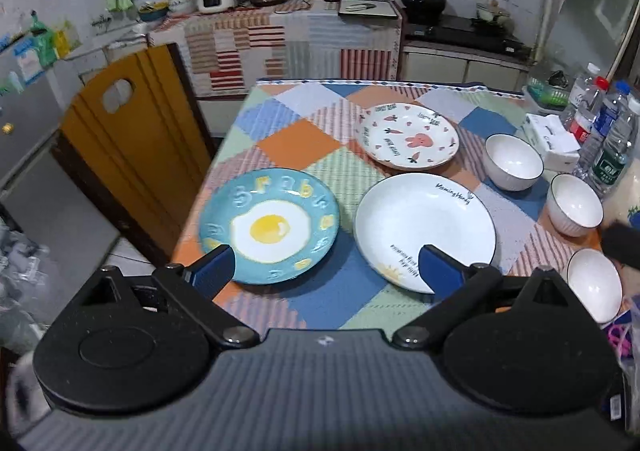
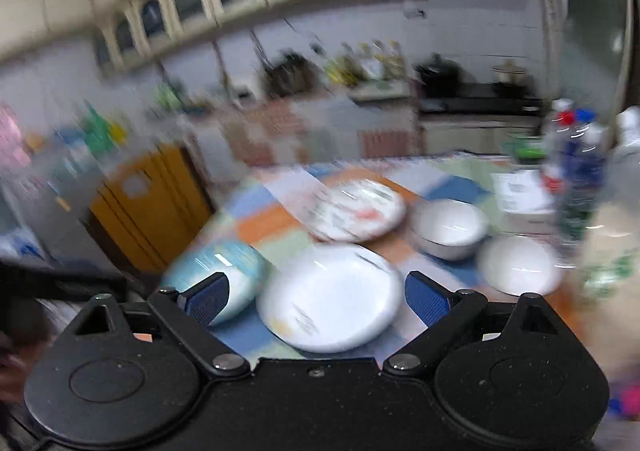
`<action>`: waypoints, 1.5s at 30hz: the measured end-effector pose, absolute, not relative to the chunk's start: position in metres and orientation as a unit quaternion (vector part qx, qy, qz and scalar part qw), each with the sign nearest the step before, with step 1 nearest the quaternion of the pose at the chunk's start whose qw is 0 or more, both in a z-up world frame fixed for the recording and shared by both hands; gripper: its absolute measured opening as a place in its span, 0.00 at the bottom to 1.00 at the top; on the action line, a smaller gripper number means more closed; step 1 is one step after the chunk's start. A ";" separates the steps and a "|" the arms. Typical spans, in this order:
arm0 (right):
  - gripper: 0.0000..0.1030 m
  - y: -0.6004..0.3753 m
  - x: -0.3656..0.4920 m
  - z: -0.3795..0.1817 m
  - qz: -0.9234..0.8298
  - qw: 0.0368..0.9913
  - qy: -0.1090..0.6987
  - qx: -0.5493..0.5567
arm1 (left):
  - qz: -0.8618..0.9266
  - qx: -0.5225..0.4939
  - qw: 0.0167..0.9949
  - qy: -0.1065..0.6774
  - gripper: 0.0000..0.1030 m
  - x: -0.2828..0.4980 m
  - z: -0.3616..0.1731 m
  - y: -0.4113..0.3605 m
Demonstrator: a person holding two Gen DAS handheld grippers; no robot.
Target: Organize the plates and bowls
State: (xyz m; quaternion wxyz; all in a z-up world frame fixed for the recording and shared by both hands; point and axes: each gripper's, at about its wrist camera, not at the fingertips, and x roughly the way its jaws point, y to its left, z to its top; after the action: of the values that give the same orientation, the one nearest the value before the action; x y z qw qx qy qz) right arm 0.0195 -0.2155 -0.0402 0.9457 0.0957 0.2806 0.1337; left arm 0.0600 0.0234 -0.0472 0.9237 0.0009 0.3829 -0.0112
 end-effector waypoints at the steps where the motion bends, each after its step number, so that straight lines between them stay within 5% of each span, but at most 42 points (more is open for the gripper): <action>1: 0.94 -0.218 0.026 -0.048 0.142 0.944 0.272 0.121 | -0.026 -0.006 0.923 0.385 0.96 0.068 -0.057 0.022; 7: 0.92 -0.214 0.083 -0.113 0.125 0.912 0.351 0.169 | -0.045 -0.066 0.898 0.433 0.94 0.113 -0.115 0.020; 19: 0.71 -0.204 0.139 -0.203 0.054 0.889 0.432 0.140 | -0.048 -0.093 0.871 0.481 0.61 0.158 -0.185 0.009; 23: 0.48 -0.209 0.141 -0.216 0.045 0.893 0.424 0.146 | -0.054 -0.091 0.871 0.479 0.59 0.165 -0.193 0.009; 25: 0.31 -0.211 0.145 -0.223 0.046 0.894 0.422 0.146 | -0.051 -0.098 0.869 0.482 0.52 0.169 -0.199 0.010; 27: 0.26 -0.216 0.147 -0.227 0.044 0.896 0.414 0.157 | -0.048 -0.109 0.867 0.484 0.41 0.172 -0.205 0.013; 28: 0.25 -0.219 0.148 -0.227 0.044 0.895 0.411 0.165 | -0.049 -0.120 0.868 0.480 0.31 0.172 -0.208 0.014; 35: 0.22 -0.233 0.147 -0.232 0.061 0.897 0.395 0.189 | -0.058 -0.127 0.865 0.482 0.26 0.177 -0.220 0.011; 37: 0.22 -0.232 0.145 -0.232 0.066 0.898 0.393 0.184 | -0.078 -0.108 0.863 0.487 0.18 0.179 -0.218 0.006; 45: 0.22 -0.238 0.139 -0.222 0.091 0.899 0.394 0.169 | -0.109 -0.087 0.852 0.504 0.18 0.166 -0.207 0.004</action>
State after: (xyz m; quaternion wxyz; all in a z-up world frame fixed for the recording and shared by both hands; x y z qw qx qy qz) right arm 0.1391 -0.2381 -0.2220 0.8988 0.1690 0.3939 0.0913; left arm 0.1657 0.0037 -0.2067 0.8525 -0.0868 0.5039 -0.1091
